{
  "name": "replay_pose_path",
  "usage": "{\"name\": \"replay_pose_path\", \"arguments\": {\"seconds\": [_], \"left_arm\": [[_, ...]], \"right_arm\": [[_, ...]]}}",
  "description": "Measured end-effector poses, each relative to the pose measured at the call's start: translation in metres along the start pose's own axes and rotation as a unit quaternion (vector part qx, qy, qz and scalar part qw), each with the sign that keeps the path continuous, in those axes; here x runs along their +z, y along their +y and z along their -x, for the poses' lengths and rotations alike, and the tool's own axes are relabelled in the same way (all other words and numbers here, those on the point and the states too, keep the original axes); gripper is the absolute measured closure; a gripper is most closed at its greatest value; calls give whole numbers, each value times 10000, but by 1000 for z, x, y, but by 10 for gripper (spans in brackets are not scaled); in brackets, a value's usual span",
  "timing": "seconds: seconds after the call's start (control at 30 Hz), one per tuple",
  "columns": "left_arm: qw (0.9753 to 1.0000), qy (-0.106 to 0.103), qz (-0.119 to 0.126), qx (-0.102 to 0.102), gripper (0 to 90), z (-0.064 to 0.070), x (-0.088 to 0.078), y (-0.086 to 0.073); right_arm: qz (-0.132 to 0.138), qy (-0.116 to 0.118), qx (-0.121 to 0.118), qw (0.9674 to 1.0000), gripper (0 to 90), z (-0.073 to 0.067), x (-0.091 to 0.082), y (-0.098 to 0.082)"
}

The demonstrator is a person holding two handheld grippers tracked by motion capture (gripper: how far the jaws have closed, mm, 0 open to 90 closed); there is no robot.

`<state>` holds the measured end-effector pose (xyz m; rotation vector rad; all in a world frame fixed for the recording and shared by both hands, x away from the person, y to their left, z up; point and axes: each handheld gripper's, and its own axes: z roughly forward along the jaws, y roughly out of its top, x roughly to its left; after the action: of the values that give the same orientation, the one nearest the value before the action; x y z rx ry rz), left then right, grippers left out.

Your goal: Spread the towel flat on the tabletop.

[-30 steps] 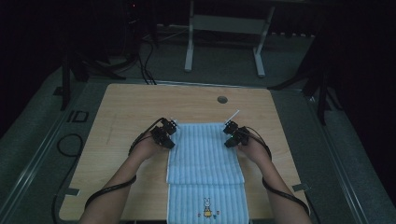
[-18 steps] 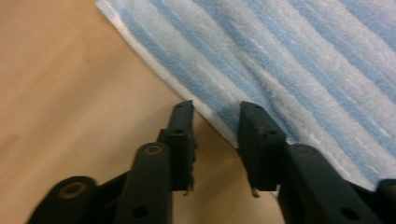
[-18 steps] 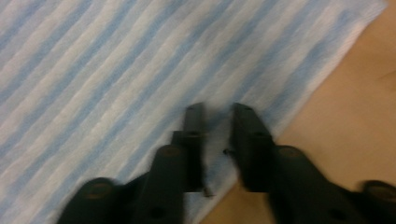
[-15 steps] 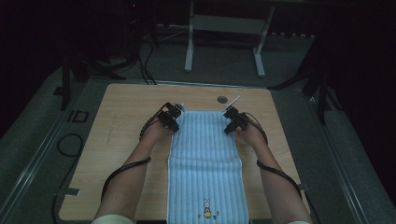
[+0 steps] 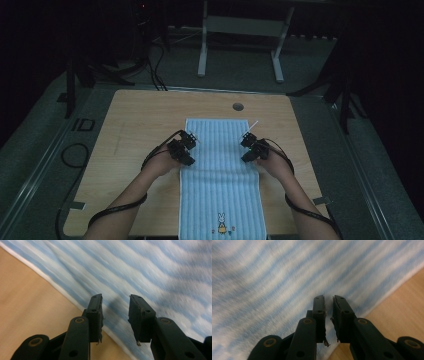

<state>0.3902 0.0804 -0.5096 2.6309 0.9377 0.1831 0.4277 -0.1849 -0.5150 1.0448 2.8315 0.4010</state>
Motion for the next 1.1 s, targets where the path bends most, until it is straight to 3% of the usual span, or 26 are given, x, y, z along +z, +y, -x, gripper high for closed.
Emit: {"name": "replay_pose_path", "arguments": {"seconds": [0.2, 0.6, 0.8, 0.93, 1.1], "left_arm": [[9999, 84, -129, 5, 631, -4, 14, 2], [9994, 109, 84, -306, 623, -30, 25, 23], [9993, 141, 78, -330, 610, -32, 22, 22], [9991, 224, 151, -315, 567, -32, 13, 16], [9971, 407, 176, -624, 507, -46, 5, 10]], "right_arm": [[30, -61, 209, 9998, 794, 6, 4, -1], [56, -68, 488, 9988, 788, 35, 8, 14], [53, 6, 580, 9983, 737, 39, 8, 16], [106, -5, 478, 9988, 709, 36, 2, 12], [86, -148, 561, 9983, 660, 41, -6, 5]]}}
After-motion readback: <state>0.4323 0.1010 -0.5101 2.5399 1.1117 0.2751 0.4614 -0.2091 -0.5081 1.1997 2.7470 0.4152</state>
